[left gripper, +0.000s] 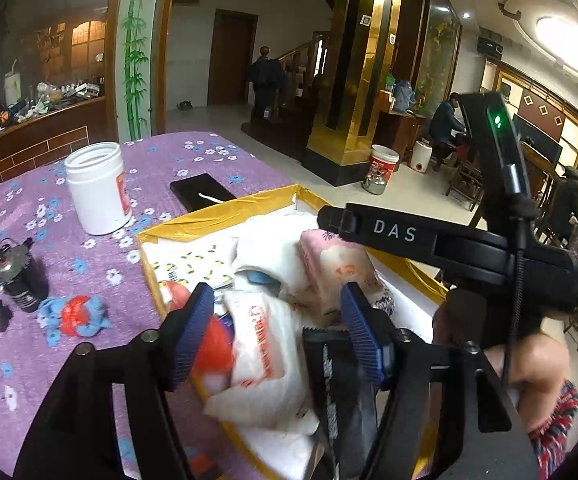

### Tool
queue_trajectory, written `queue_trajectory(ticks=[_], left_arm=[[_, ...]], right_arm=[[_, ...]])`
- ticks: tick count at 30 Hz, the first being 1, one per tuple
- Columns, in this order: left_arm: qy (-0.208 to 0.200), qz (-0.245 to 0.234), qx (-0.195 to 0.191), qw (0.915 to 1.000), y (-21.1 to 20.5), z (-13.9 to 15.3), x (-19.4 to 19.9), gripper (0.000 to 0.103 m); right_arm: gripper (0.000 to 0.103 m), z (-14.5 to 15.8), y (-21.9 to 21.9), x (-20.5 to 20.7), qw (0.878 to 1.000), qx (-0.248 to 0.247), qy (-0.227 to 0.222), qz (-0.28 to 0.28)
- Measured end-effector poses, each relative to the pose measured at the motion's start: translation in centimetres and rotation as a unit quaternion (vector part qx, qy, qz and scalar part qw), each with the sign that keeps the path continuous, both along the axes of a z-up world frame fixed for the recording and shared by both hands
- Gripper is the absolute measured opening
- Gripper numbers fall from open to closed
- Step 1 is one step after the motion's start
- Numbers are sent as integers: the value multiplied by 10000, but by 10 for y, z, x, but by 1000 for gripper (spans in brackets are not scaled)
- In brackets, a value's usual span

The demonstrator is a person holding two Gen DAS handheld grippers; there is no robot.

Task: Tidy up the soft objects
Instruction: 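Lower the red bag and pink pack into the box and open both grippers, then grasp the red-black-yellow sponge pack on the table with the left gripper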

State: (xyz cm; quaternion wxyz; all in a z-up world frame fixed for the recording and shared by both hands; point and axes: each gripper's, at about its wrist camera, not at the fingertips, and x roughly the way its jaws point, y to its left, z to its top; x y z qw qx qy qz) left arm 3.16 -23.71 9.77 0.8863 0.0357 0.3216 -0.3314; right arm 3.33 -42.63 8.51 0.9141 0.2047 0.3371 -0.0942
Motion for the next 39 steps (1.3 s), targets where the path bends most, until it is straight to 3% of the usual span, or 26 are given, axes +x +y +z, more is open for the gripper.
queue_trajectory(ticks=[5, 11, 17, 20, 22, 24, 31, 32, 33, 36, 39], left_arm=[[248, 2, 30, 9997, 34, 4, 2, 70], [322, 6, 489, 9983, 75, -10, -8, 73], [667, -686, 830, 9919, 100, -31, -24, 73], [785, -1117, 1076, 9848, 98, -41, -32, 73], [658, -1275, 1342, 9805, 91, -46, -38, 73], [558, -1260, 1547, 9783, 86, -51, -38, 73], [929, -1461, 1950, 9654, 65, -78, -27, 72], [937, -1376, 1958, 9664, 64, -81, -26, 68], [915, -1292, 1931, 9683, 63, -82, -25, 56], [868, -789, 1632, 9796, 75, -76, -17, 47], [796, -253, 1016, 9913, 103, -61, -11, 46]], right_arm=[[67, 1, 1, -1, 10000, 9, -77, 37], [67, 2, 2, -3, 9999, 31, -105, 69], [67, 2, 3, -3, 9999, 15, -107, 87], [67, 1, 4, -2, 9999, 10, -98, 107], [67, 1, 5, -2, 9999, -8, -95, 113], [67, 0, 5, -1, 9999, -13, -83, 119], [67, -2, 6, -1, 9999, 2, -105, 136], [67, -2, 6, -1, 9998, -2, -107, 138], [67, -2, 6, -1, 9999, 0, -106, 135], [67, -2, 6, -2, 9998, 22, -128, 146], [67, 1, 8, -4, 9996, 22, -201, 183]])
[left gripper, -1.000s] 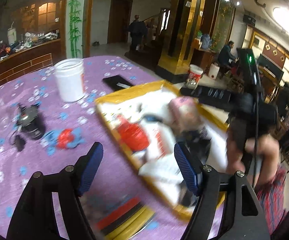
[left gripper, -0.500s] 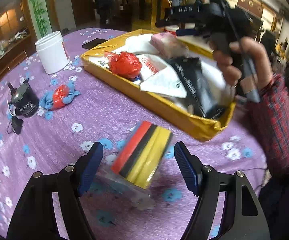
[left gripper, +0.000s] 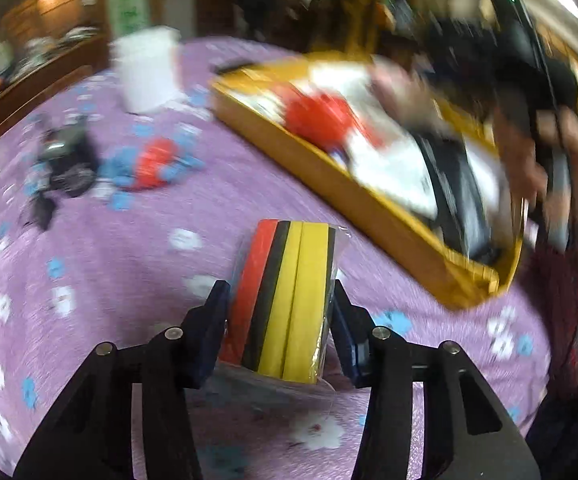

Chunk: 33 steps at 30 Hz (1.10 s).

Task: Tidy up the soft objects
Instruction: 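Grasp the red-black-yellow sponge pack on the table with the left gripper, then grasp the blue cloth with red bag with the right gripper while the left holds the sponge pack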

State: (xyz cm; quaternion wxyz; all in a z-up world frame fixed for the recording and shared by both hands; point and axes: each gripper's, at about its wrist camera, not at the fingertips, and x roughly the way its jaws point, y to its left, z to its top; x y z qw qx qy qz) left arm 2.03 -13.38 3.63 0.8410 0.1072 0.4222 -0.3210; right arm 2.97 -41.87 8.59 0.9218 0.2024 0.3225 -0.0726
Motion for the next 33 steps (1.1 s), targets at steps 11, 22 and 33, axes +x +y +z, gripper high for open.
queue_trajectory(ticks=[11, 22, 33], left_arm=[[-230, 3015, -1374, 9432, 137, 13, 48, 46], [-256, 3341, -1068, 9361, 143, 6, 55, 47], [-226, 3256, -909, 9409, 137, 4, 56, 47]], right_arm=[[68, 24, 98, 8, 9811, -97, -54, 1931], [67, -21, 231, 107, 9371, -1221, 1600, 2853], [49, -85, 260, 148, 9098, -2001, 2369, 2761]])
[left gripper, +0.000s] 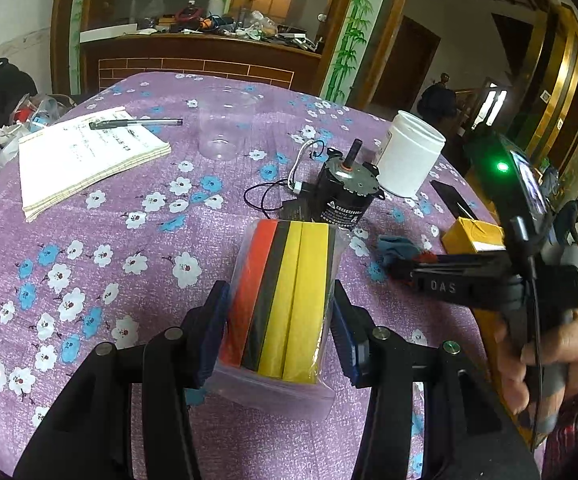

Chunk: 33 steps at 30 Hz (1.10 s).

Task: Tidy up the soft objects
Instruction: 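Grasp the blue cloth with red bag with the right gripper while the left holds the sponge pack, then carry the sponge pack and blue cloth over the white box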

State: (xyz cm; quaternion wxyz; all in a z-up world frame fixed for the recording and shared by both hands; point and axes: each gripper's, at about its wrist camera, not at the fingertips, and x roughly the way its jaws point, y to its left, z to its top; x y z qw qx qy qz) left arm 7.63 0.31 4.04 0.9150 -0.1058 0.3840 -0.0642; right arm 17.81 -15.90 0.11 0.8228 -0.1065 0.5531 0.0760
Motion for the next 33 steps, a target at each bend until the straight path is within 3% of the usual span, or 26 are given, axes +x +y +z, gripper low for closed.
queue_trajectory(ticks=[1, 4, 7, 10, 14, 16, 22, 33], left_arm=[[-23, 2, 24, 10000, 0, 1, -1, 47], [-95, -29, 18, 9999, -2, 3, -3, 47], [-207, -133, 118, 9996, -10, 5, -7, 47], [-416, -341, 331, 9980, -26, 8, -15, 47], [-825, -425, 792, 9925, -46, 11, -27, 47], [-1001, -417, 944, 9896, -52, 14, -31, 47], [-1435, -279, 1439, 9787, -59, 20, -39, 47], [-1609, -269, 1776, 9705, -65, 20, -44, 47]], right_arm=[[40, -2, -1, -5, 9999, 66, 8, -85], [38, 11, -13, -26, 9962, 783, -123, -352], [38, 34, -24, -75, 9834, 1664, -440, -572], [38, 46, -30, -116, 9734, 2064, -827, -558], [38, 50, -37, -138, 9671, 1695, -1801, -591], [38, 49, -42, -139, 9645, 1608, -1984, -670], [38, 51, -39, -142, 9610, 1724, -2119, -432], [38, 50, -40, -145, 9587, 1770, -2172, -484]])
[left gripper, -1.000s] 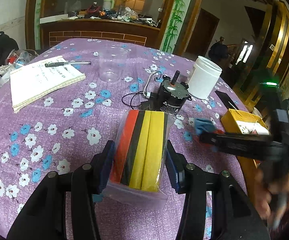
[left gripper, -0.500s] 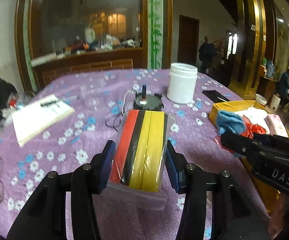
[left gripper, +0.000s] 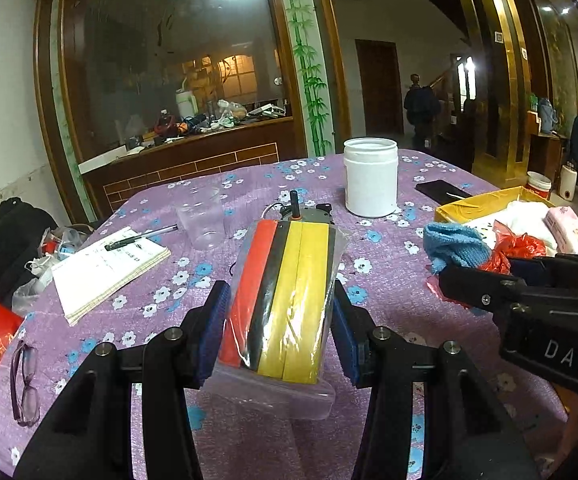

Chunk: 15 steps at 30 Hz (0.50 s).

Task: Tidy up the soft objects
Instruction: 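Carry the sponge pack and blue cloth over the white box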

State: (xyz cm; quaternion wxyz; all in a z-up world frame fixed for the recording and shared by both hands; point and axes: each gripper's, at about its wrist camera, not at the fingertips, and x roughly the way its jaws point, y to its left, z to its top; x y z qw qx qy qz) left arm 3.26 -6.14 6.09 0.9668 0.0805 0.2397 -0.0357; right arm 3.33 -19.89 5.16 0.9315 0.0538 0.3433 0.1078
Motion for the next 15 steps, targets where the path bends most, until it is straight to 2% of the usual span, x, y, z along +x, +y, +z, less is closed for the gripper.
queue_trajectory(ticks=[15], left_arm=[[-113, -23, 164, 9998, -7, -1, -4, 47]], right_arm=[[38, 1, 0, -1, 10000, -30, -38, -60]])
